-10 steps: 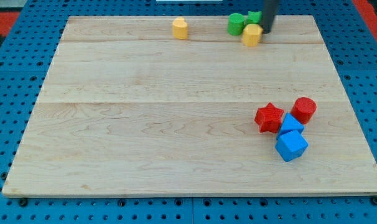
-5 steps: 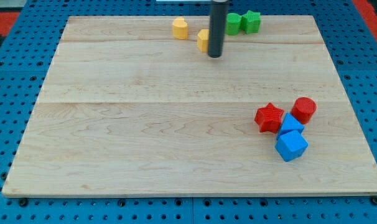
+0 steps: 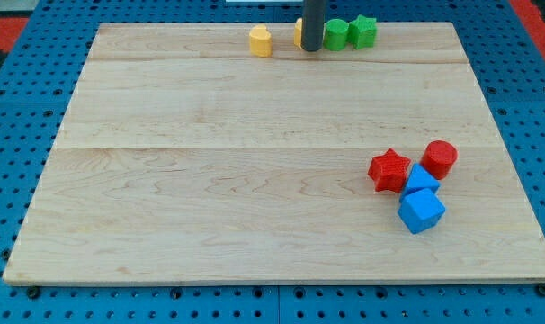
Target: Place the yellow and green blocks in a horizontal line
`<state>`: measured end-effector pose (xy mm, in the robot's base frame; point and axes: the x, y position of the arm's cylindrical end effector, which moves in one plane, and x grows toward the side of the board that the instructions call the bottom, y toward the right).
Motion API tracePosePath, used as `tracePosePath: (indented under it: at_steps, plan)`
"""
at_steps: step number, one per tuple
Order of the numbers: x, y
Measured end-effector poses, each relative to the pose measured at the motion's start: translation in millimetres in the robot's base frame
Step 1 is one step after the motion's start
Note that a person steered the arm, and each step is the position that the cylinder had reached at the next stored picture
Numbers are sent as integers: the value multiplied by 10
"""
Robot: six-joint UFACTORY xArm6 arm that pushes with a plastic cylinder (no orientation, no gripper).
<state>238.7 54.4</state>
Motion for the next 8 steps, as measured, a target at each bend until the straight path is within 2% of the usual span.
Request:
tracePosePath:
  at_steps: [1, 2, 3, 4, 5, 7, 8]
  plan:
    - [404, -209]
    - [456, -757]
    - [116, -842]
    - [-12, -857]
    - [428, -766]
    - [265, 54]
    - [131, 77]
